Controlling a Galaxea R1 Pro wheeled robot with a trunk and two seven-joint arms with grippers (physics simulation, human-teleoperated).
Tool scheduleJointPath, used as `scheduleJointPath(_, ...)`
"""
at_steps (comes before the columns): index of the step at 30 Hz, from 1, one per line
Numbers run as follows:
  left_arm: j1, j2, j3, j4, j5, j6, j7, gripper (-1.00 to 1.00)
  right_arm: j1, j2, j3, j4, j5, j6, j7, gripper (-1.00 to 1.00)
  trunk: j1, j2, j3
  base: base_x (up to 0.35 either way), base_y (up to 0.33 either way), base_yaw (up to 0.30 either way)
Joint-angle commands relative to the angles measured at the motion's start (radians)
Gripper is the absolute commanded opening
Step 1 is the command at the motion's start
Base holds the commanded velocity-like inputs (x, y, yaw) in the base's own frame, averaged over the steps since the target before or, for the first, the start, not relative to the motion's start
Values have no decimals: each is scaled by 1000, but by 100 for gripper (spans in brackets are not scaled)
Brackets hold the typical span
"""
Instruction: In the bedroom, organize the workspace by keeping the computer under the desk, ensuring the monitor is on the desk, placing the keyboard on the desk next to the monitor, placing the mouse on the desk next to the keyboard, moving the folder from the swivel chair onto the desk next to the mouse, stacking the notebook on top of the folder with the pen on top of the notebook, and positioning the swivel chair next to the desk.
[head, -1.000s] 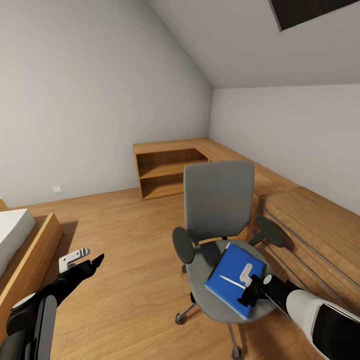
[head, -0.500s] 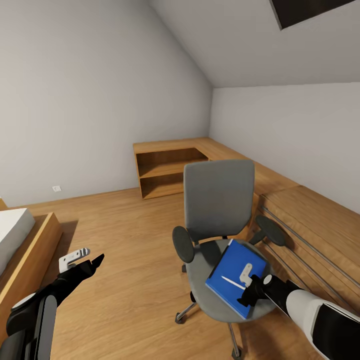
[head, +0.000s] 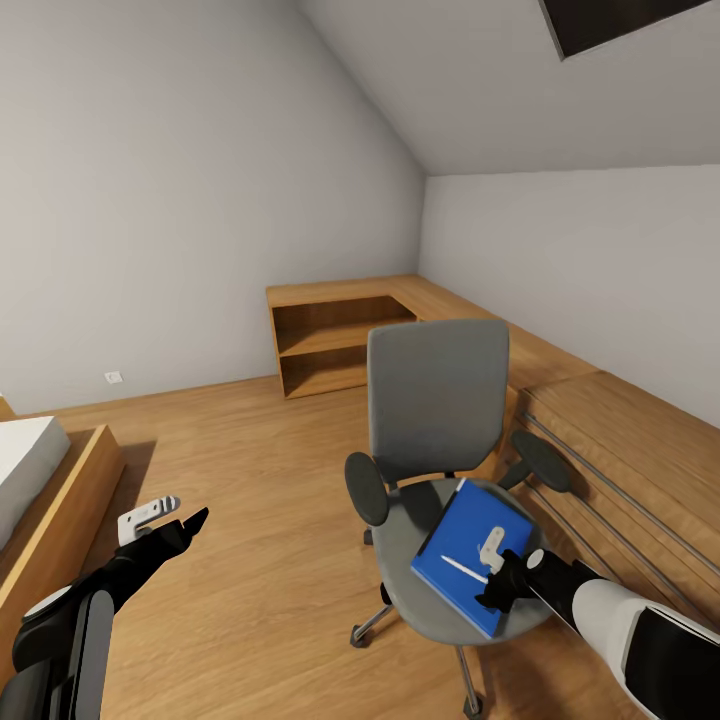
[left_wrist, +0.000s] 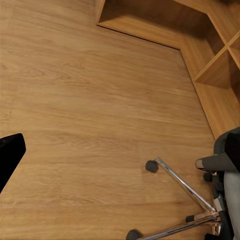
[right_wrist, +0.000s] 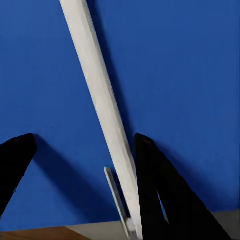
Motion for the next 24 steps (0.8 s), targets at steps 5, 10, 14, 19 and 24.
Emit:
scheduleJointPath(5, -1, -1, 3, -1, 8, 7, -2, 100, -1, 1, 10, -1, -9, 0, 5, -100, 0, 0, -1, 0, 0, 0)
scheduleJointPath(10, -2, -1, 3, -1, 8, 8, -2, 100, -1, 1, 10, -1, -9, 1, 4, -100, 0, 0, -1, 0, 0, 0)
scheduleJointPath(14, -1, -1, 3, -1, 8, 8, -2, 100, -1, 1, 10, -1, -9, 2, 3, -100, 0, 0, -1, 0, 0, 0)
scheduleJointPath(19, -1, -1, 3, -1, 8, 8, -2, 100, -1, 2, 10, -1, -8, 2, 3, -100, 0, 0, -1, 0, 0, 0)
scheduleJointPath(24, -2, -1, 3, -1, 8, 8, -2, 100, -1, 2, 10, -1, -8, 2, 3, -100, 0, 0, -1, 0, 0, 0)
